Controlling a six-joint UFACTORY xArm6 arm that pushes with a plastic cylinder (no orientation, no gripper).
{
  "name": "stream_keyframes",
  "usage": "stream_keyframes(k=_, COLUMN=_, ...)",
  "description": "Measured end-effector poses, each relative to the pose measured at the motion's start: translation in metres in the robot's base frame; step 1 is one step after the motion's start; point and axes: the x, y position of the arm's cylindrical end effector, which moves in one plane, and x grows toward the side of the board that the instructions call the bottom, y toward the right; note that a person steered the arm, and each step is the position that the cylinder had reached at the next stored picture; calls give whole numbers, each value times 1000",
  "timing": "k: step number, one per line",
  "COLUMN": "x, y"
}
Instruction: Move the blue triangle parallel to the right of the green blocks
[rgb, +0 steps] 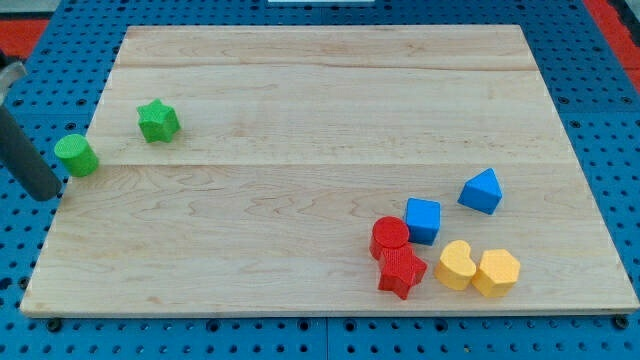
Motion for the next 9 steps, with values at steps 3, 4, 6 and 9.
stream_keyframes(k=3, x=-71, y=53)
stream_keyframes(k=4, x=-39, y=49)
stream_keyframes(k=6, x=-25, y=62)
stream_keyframes(k=9, x=-84, y=216)
